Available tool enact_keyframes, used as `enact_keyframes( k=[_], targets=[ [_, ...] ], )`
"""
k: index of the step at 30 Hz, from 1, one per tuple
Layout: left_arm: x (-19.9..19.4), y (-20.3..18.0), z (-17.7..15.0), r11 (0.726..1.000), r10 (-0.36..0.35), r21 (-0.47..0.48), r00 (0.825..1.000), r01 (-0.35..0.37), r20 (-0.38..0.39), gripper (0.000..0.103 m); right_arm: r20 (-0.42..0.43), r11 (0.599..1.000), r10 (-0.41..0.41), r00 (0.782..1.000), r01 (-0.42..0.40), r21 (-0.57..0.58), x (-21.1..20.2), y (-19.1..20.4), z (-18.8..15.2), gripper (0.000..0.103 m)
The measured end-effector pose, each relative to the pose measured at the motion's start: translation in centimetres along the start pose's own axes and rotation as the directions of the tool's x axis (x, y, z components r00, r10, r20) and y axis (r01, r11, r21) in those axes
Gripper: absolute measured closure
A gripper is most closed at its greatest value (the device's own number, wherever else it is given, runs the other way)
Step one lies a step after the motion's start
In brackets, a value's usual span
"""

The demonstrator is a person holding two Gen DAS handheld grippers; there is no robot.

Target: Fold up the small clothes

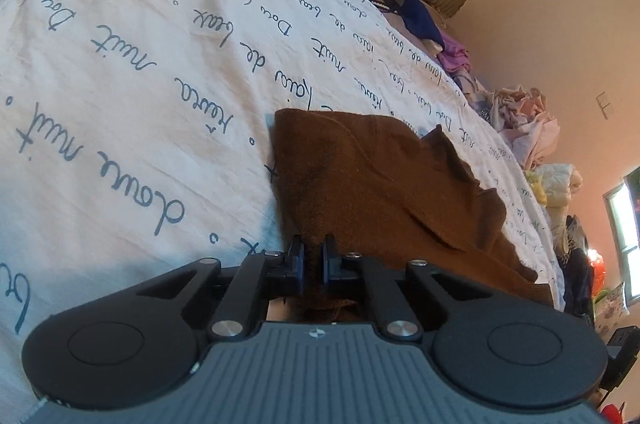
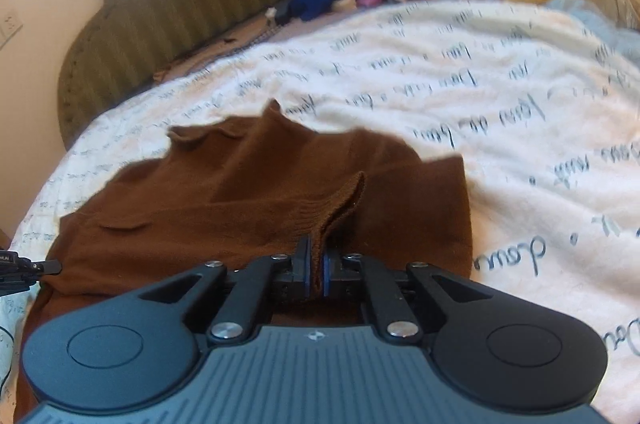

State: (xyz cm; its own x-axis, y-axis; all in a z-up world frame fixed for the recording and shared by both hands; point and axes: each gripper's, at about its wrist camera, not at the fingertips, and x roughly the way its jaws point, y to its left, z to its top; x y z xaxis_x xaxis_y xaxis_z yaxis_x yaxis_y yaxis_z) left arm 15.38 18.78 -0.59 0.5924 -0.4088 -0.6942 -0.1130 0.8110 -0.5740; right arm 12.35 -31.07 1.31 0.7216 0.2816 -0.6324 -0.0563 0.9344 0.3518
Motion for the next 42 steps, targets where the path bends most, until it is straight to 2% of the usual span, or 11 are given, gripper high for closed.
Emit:
enact_keyframes(
  k=[5, 7, 13, 19, 24, 27, 31, 34, 36, 38, 42],
  targets=[
    [0.2, 1.2, -0.2, 0.995, 0.087, 0.051, 0.996, -0.087, 0.003, 0.094, -0.010, 0.998, -0.055, 0.998, 0.055, -0.034, -0.1, -0.3, 0.0, 0.098],
    [0.2, 1.6, -0.2, 0.995, 0.087, 0.041, 0.996, -0.087, 0.012, 0.094, -0.104, 0.999, -0.052, 0.993, 0.051, -0.021, 2.3, -1.6, -1.0, 0.098],
    [-4.1, -1.9, -0.5, 0.971, 0.133, 0.180, 0.982, -0.156, 0.132, 0.093, 0.002, 0.997, -0.063, 0.998, 0.063, 0.054, -1.0, -3.4, -1.1, 0.091],
    [-0.5, -8.6, -2.6, 0.949, 0.048, 0.302, 0.987, -0.093, 0.154, 0.050, 0.031, 0.994, -0.004, 0.999, 0.008, -0.105, -1.1, 0.4, -0.5, 0.088],
    [4.9, -8.4, -5.2, 0.908, 0.148, 0.368, 0.974, -0.202, 0.169, 0.045, -0.044, 0.928, -0.181, 0.982, 0.156, -0.338, 3.2, 2.8, -3.4, 0.094],
    [3.7, -8.5, -5.7, 0.876, 0.195, 0.406, 0.962, -0.258, 0.189, 0.045, -0.043, 0.962, -0.149, 0.988, 0.135, -0.238, 1.9, 1.5, -2.8, 0.094],
    [-0.8, -9.6, -8.2, 0.881, 0.129, 0.424, 0.969, -0.209, 0.210, 0.014, -0.019, 0.970, -0.101, 0.995, 0.095, -0.225, -1.7, 3.0, -3.4, 0.090],
    [-1.6, -9.6, -12.3, 0.867, 0.132, 0.459, 0.978, -0.194, 0.164, 0.012, -0.069, 0.982, -0.047, 0.997, 0.033, -0.188, -2.1, 4.0, -5.6, 0.088],
    [-0.6, -8.4, -14.8, 0.851, 0.182, 0.475, 0.974, -0.224, 0.133, 0.014, -0.108, 0.969, -0.113, 0.988, 0.086, -0.232, -1.0, 4.7, -7.7, 0.088],
    [-1.0, -8.5, -17.2, 0.763, 0.219, 0.570, 0.951, -0.305, 0.217, 0.012, -0.035, 0.950, -0.128, 0.991, 0.113, -0.292, -1.6, 5.0, -9.6, 0.088],
    [-4.2, -8.6, -18.8, 0.796, 0.209, 0.538, 0.960, -0.277, 0.186, 0.011, -0.048, 0.956, -0.150, 0.988, 0.132, -0.261, -4.9, 5.8, -10.5, 0.086]
  ],
)
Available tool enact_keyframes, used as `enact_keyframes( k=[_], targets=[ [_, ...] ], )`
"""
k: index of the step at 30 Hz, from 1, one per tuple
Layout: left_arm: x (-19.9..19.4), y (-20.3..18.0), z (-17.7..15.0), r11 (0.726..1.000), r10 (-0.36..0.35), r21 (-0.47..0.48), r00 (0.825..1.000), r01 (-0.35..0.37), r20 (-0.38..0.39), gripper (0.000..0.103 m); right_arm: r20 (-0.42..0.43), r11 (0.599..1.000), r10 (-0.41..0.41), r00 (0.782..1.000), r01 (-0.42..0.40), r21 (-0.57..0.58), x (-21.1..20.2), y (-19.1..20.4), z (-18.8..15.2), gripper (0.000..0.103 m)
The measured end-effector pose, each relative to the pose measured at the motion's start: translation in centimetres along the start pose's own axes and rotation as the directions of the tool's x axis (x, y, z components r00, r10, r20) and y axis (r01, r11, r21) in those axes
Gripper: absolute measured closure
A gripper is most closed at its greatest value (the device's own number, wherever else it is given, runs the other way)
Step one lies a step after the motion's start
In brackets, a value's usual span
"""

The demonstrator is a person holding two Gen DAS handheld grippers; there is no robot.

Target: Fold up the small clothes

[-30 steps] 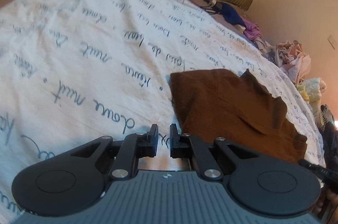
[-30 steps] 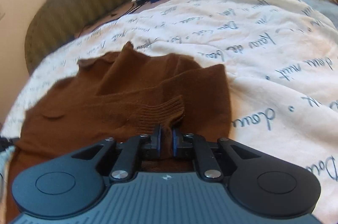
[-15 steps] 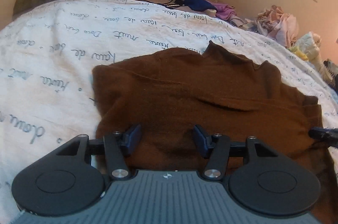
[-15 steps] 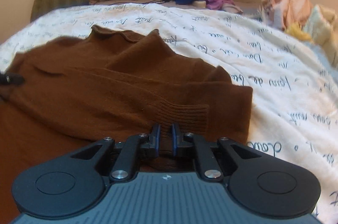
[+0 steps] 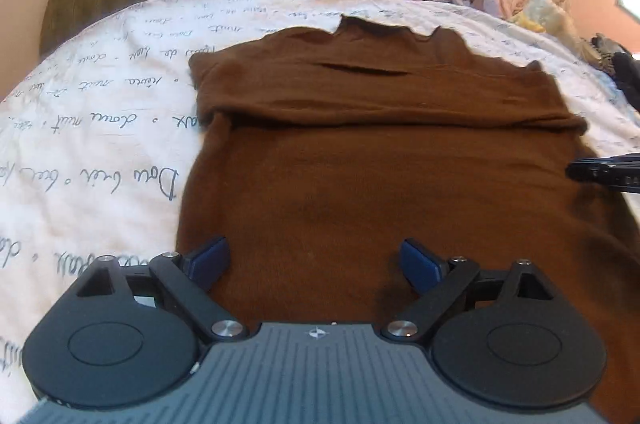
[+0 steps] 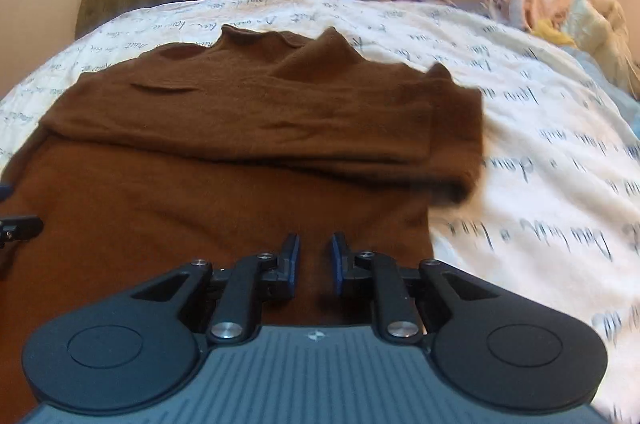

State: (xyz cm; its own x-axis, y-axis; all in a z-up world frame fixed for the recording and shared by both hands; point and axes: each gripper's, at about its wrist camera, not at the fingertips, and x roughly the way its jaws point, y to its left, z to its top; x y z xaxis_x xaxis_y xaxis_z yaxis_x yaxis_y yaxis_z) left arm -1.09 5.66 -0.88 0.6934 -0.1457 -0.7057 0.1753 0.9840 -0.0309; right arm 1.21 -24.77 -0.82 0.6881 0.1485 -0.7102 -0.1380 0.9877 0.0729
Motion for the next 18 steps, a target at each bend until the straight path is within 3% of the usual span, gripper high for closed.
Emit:
enact_keyframes(
  k=[3, 5, 6, 9, 12, 18],
  targets=[
    [-1.3, -0.9, -0.9, 0.998, -0.028, -0.054, 0.999, 0.026, -0.027, 0.007, 0.030, 0.998, 0.023, 0.999, -0.025, 0.057, -1.7, 0.9, -0.5, 0.080],
    [-1.3, -1.9, -2.8, 0.999, 0.019, -0.027, 0.999, -0.021, -0.045, 0.006, 0.004, 0.997, 0.022, 1.000, -0.023, 0.074, -1.4, 2.0, -1.5, 0.055],
    [-1.7, -2.6, -4.0, 0.999, 0.052, 0.014, 0.999, -0.052, -0.013, 0.004, -0.026, 0.997, 0.028, 0.999, -0.026, 0.073, -1.0, 2.5, -2.4, 0.033],
    [-3.3, -3.1, -6.0, 0.996, 0.093, -0.003, 0.996, -0.093, 0.000, 0.000, 0.045, 0.996, -0.075, 0.996, 0.077, -0.051, -3.0, 5.2, -5.8, 0.031],
    [-4.7, -2.7, -7.4, 0.995, 0.097, -0.018, 0.995, -0.097, -0.001, 0.000, 0.006, 0.998, -0.061, 0.998, 0.061, -0.010, -4.9, 5.4, -7.2, 0.031],
    [-7.5, -2.9, -9.6, 0.995, 0.098, -0.020, 0.995, -0.098, -0.017, 0.000, 0.018, 0.997, -0.072, 0.997, 0.072, -0.015, -8.1, 5.8, -10.8, 0.031]
  ],
)
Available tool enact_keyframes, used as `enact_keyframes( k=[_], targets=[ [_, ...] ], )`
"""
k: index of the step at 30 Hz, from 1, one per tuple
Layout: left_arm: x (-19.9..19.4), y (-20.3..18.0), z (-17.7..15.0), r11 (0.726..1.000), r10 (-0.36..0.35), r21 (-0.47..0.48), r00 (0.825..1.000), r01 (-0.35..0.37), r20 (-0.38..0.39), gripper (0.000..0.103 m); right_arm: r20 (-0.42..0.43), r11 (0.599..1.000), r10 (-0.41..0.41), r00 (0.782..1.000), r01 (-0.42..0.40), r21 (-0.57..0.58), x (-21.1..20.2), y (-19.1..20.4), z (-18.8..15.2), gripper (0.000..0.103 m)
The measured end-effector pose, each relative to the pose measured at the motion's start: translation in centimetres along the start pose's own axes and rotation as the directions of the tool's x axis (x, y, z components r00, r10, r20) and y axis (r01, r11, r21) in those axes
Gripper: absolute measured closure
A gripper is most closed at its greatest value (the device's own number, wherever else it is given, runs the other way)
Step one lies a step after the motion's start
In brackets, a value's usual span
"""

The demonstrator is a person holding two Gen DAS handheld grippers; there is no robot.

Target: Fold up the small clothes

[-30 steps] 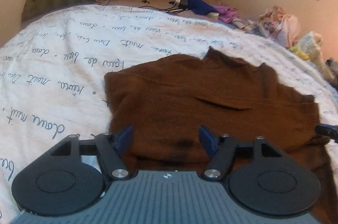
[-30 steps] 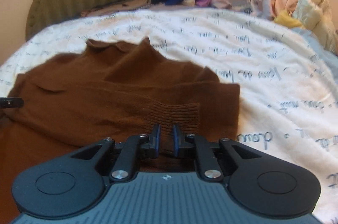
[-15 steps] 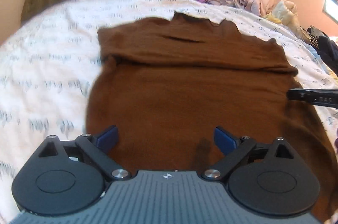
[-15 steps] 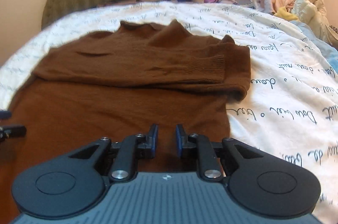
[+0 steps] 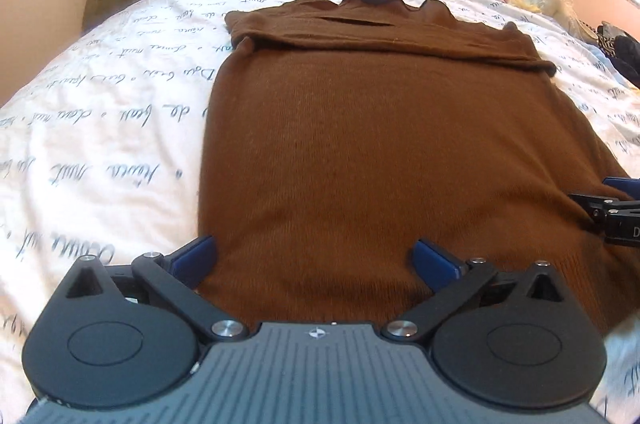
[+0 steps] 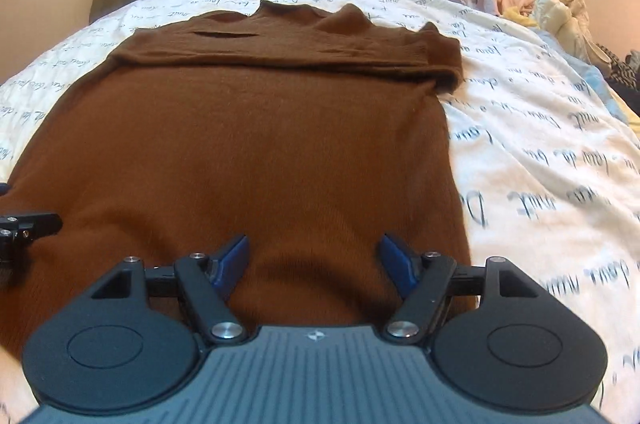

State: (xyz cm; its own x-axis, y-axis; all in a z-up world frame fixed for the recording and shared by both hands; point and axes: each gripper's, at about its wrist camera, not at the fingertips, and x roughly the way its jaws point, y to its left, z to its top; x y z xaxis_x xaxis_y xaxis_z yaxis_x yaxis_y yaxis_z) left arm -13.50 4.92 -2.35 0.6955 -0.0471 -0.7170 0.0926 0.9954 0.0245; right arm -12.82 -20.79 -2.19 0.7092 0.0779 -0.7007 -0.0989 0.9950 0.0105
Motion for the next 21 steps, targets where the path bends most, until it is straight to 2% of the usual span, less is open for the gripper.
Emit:
enact_keyframes(
  k=[3, 5, 6, 8, 10, 12, 13, 17, 21],
  targets=[
    [-1.3, 0.3, -0.3, 0.998, -0.009, -0.056, 1.000, 0.008, -0.015, 0.000, -0.002, 1.000, -0.015, 1.000, 0.015, -0.002, -1.4, 0.3, -0.9, 0.031],
    [-2.2, 0.3, -0.4, 0.993, -0.049, -0.111, 0.999, 0.050, 0.013, 0.000, -0.002, 0.999, -0.022, 1.000, 0.022, 0.023, -2.3, 0.4, -0.7, 0.031],
    [-2.5, 0.0, -0.4, 0.992, -0.044, -0.117, 0.998, 0.048, 0.041, 0.000, 0.002, 0.999, -0.012, 1.000, 0.012, 0.038, -2.6, 0.6, -0.4, 0.031],
    [-2.4, -1.0, -0.4, 0.995, -0.032, -0.090, 0.998, 0.038, 0.063, 0.000, 0.015, 0.998, 0.007, 1.000, -0.008, 0.060, -3.1, 0.9, -0.1, 0.031],
    [-1.4, -1.3, -0.8, 0.992, -0.040, -0.120, 0.999, 0.042, 0.019, 0.000, 0.003, 0.999, -0.006, 1.000, 0.006, 0.046, -2.7, 1.7, -0.3, 0.031],
    [-1.3, -2.4, -1.7, 0.999, -0.003, -0.047, 0.999, 0.005, 0.035, 0.000, -0.026, 1.000, -0.023, 0.999, 0.023, -0.006, -2.2, 2.5, -1.1, 0.031],
    [-1.6, -2.5, -2.1, 0.999, 0.002, -0.035, 0.999, 0.000, 0.043, 0.000, -0.006, 0.999, -0.030, 1.000, 0.030, -0.020, -2.4, 2.6, -1.9, 0.030],
    [-2.4, -2.1, -2.7, 0.999, -0.011, -0.041, 1.000, 0.012, 0.024, 0.000, 0.012, 0.999, -0.034, 0.999, 0.034, 0.003, -3.4, 2.5, -3.3, 0.030],
    [-2.9, -1.9, -3.7, 0.999, -0.004, -0.042, 0.999, 0.006, 0.042, 0.000, 0.026, 0.999, -0.043, 0.999, 0.042, 0.016, -4.1, 2.7, -4.3, 0.030]
  ],
)
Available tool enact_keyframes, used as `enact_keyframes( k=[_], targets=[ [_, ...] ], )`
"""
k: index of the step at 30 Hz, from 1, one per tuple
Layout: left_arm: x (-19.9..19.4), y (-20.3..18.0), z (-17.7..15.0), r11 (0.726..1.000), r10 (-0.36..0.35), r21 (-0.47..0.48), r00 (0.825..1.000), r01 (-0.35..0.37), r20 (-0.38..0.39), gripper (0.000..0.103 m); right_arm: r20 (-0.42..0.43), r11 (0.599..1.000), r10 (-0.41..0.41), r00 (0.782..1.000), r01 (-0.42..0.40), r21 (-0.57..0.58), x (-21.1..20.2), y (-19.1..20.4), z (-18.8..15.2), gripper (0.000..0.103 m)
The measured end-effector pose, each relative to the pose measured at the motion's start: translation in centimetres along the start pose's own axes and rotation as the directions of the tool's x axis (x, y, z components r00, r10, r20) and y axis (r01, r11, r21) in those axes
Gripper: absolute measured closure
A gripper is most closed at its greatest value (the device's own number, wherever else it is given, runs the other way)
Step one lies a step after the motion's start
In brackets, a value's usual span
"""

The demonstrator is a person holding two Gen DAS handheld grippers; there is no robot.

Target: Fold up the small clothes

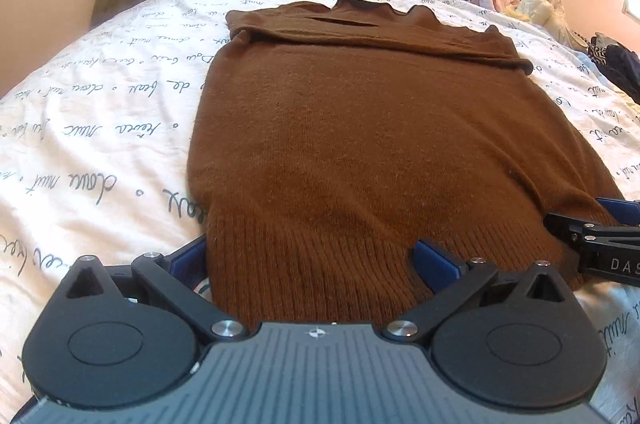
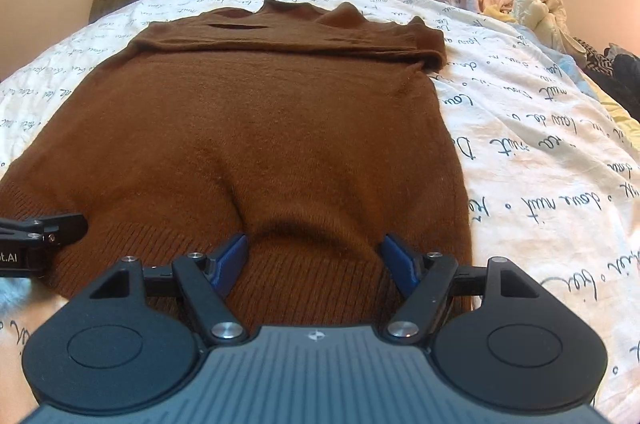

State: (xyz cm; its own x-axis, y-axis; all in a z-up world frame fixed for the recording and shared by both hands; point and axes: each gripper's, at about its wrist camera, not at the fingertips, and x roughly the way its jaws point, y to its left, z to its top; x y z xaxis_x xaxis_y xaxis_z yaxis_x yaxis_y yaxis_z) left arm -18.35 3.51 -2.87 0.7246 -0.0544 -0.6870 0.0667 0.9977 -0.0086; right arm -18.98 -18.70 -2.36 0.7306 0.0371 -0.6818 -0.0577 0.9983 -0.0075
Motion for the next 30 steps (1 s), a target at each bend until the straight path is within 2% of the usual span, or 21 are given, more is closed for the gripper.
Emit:
enact_keyframes(
  k=[14, 21, 24, 26, 28, 30],
  targets=[
    [-0.9, -0.2, -1.0, 1.000, 0.028, -0.008, 1.000, -0.028, 0.007, 0.000, 0.026, 1.000, -0.007, 1.000, 0.007, 0.006, -1.0, 0.0, -1.3, 0.030],
    [-1.9, 0.0, -1.7, 1.000, 0.019, 0.005, 1.000, -0.019, 0.002, 0.000, 0.032, 1.000, -0.004, 0.999, 0.004, -0.009, -1.9, 0.0, -2.0, 0.030],
    [-3.0, 1.0, -1.2, 0.999, -0.025, -0.043, 1.000, 0.025, -0.002, 0.000, 0.032, 0.999, 0.027, 0.999, -0.028, 0.027, -2.7, -0.9, -1.8, 0.030],
    [-3.8, 1.7, -0.7, 0.996, -0.037, -0.075, 0.998, 0.040, 0.046, 0.000, 0.047, 0.998, 0.047, 0.998, -0.049, 0.032, -3.0, -1.5, -1.5, 0.029],
    [-3.5, 2.1, 0.2, 0.996, -0.036, -0.074, 0.998, 0.041, 0.060, 0.000, 0.070, 0.999, 0.017, 0.997, -0.019, 0.026, -2.9, -1.6, -0.9, 0.029],
    [-2.3, 2.2, 0.8, 0.997, -0.051, -0.049, 0.997, 0.053, 0.053, 0.000, 0.073, 0.999, 0.022, 0.997, -0.024, 0.021, -2.3, -1.6, 0.0, 0.029]
  ],
)
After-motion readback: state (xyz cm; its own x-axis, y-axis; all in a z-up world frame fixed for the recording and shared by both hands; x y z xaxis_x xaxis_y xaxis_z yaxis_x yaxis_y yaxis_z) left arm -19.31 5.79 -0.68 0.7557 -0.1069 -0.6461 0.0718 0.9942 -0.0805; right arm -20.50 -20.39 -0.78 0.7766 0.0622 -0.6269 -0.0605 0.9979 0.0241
